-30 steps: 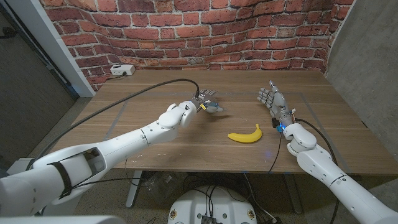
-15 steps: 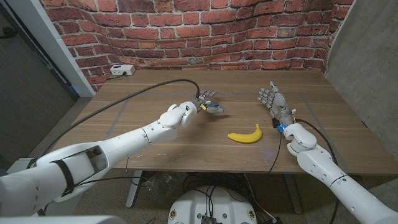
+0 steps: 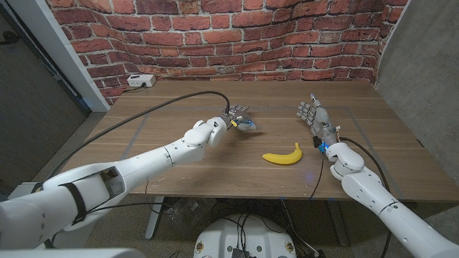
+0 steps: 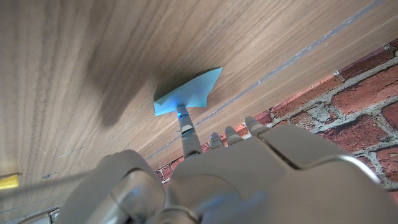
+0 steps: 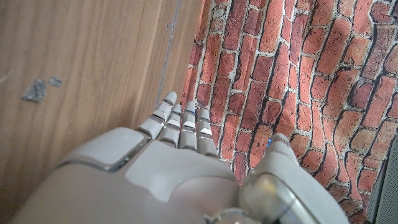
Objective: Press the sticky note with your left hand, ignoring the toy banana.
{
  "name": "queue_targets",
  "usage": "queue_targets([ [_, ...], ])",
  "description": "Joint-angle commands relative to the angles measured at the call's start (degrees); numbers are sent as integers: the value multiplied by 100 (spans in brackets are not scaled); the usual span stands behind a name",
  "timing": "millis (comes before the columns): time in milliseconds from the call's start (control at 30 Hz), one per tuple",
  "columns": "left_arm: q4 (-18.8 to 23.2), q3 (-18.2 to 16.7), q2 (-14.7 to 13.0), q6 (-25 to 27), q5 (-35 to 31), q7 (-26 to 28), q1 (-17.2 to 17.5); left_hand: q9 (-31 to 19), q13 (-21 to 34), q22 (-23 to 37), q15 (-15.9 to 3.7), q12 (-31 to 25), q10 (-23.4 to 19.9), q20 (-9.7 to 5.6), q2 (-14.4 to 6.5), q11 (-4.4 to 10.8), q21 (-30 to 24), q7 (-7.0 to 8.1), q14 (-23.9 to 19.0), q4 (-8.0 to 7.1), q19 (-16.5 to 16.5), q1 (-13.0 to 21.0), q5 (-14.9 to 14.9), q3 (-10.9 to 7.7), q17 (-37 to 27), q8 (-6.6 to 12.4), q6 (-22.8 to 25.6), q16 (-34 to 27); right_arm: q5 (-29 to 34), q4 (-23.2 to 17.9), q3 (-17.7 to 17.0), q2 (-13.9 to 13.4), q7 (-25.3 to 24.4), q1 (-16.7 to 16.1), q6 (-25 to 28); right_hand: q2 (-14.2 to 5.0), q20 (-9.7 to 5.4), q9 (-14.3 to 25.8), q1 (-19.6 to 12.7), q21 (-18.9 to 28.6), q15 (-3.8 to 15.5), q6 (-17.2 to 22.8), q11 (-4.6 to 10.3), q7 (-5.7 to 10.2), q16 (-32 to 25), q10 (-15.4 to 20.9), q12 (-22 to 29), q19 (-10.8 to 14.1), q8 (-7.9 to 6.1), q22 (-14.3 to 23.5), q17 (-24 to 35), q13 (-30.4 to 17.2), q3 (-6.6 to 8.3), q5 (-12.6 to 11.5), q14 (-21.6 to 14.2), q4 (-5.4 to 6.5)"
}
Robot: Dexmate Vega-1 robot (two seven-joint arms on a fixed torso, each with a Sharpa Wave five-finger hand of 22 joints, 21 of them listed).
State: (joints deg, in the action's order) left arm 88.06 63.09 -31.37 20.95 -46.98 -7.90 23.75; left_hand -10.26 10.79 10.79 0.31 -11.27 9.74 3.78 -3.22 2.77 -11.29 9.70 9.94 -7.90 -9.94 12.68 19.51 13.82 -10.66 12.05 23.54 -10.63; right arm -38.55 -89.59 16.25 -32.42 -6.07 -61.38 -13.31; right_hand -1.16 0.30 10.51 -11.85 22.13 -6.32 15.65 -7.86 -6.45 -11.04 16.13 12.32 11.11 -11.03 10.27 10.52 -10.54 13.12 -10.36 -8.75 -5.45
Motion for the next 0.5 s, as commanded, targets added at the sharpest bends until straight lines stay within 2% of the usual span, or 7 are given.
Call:
queue_targets([
  [33,-27,71,-42,104,28,-44,-29,-23,18,22,-28,-47,949,-16,10,17,-45,4,1382,14,-1326,16,32,46,-13,19,74,-36,-8,35,26,26,-1,21,7,-30,20,29,11,-2,13,1,-10,24,10,49,9,37,-17,12,34,-13,-4,8,-59,-10],
  [500,114,30,-175,325,-84,-83,-29,-24,18,21,-25,-51,953,-16,-14,16,-51,14,1384,20,-1328,32,39,54,-12,3,66,-31,8,19,56,26,-23,42,50,-32,25,29,17,-18,6,2,-7,24,10,53,9,44,-17,13,35,-14,-7,8,-63,-12],
])
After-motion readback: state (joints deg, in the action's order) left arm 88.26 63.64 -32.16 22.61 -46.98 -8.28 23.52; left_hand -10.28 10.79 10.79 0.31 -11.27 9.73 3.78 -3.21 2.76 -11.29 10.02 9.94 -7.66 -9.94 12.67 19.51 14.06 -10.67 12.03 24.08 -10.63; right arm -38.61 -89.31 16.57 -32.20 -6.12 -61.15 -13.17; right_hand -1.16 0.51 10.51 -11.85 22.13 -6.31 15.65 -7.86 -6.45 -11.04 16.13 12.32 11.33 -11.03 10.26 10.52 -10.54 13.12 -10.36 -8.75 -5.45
